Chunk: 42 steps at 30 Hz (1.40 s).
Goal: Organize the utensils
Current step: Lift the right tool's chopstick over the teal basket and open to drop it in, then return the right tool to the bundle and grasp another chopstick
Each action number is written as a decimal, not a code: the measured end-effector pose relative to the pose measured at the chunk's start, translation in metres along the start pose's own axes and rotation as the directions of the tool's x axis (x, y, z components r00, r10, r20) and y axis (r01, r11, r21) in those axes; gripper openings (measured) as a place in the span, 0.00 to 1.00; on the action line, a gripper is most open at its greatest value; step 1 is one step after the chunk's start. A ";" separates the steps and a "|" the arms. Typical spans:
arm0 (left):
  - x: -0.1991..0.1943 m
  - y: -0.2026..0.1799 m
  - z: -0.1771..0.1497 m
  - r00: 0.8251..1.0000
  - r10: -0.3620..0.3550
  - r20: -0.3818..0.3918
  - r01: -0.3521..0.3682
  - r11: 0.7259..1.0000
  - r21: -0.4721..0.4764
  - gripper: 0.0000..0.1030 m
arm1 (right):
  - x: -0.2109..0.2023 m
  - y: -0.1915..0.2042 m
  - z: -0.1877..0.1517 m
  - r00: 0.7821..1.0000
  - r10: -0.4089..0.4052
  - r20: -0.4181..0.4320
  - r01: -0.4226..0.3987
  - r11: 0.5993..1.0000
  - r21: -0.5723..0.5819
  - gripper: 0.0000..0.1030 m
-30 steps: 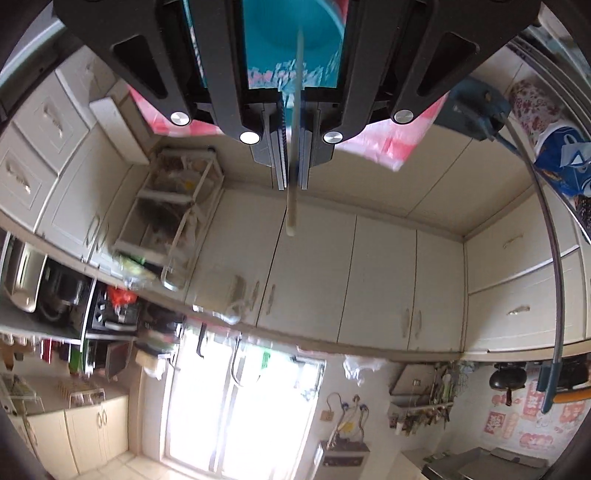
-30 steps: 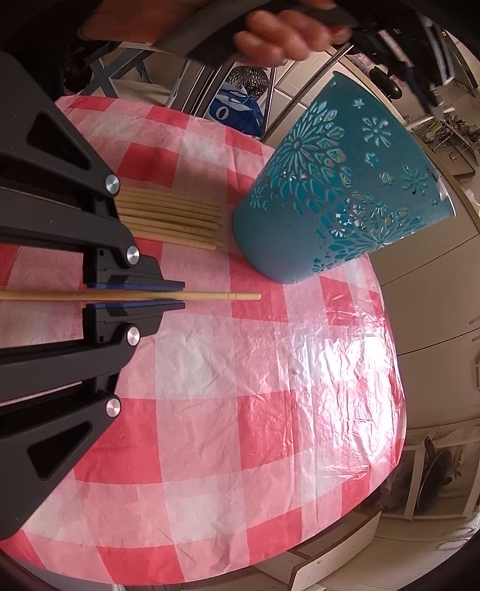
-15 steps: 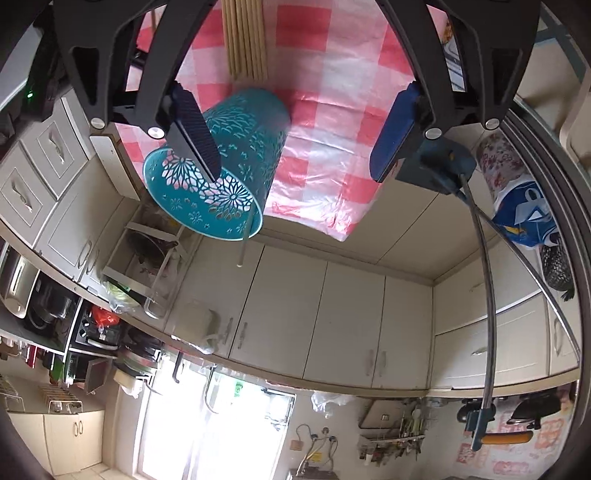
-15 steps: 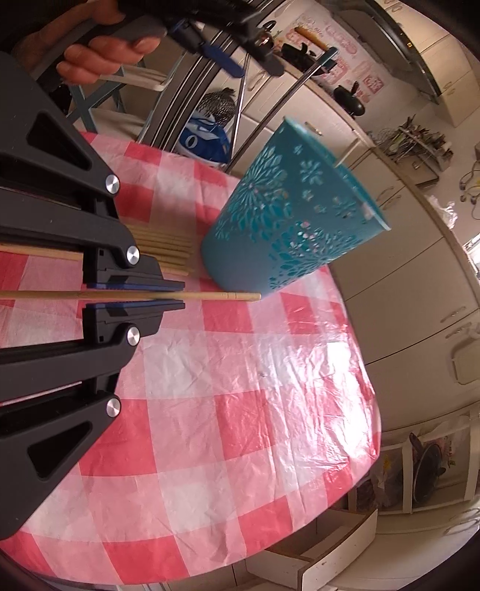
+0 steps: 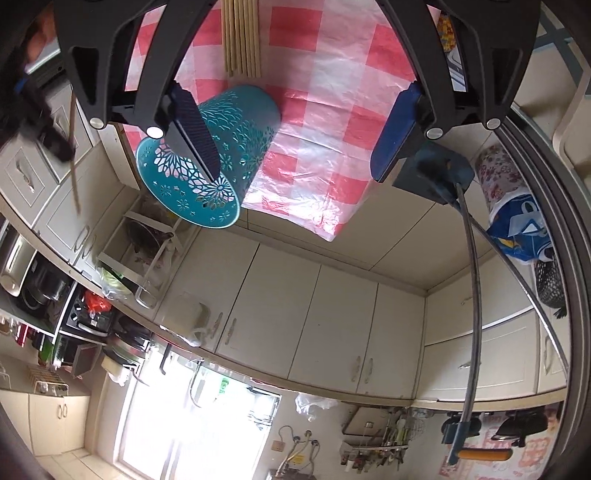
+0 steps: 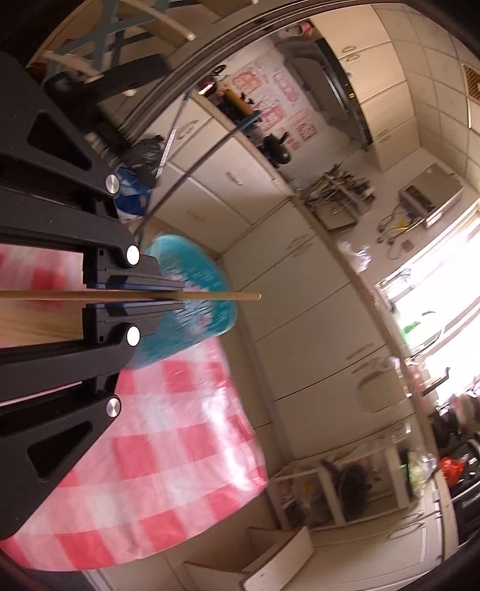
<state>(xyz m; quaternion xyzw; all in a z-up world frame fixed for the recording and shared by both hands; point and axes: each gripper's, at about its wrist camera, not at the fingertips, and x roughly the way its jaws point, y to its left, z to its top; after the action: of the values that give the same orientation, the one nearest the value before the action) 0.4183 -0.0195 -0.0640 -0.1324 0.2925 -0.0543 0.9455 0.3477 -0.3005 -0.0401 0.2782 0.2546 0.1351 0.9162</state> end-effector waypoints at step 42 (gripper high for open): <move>0.030 0.000 -0.027 0.978 0.058 -0.200 -0.038 0.994 0.101 0.83 | 0.092 -0.037 -0.135 0.876 -0.296 -0.381 0.217 0.947 -0.237 0.11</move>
<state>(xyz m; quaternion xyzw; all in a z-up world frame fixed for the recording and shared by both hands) 0.4271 -0.0313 -0.1016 -0.0732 0.3874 -0.0587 0.9171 0.3555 -0.2353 -0.1941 0.1200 0.4627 0.0909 0.8736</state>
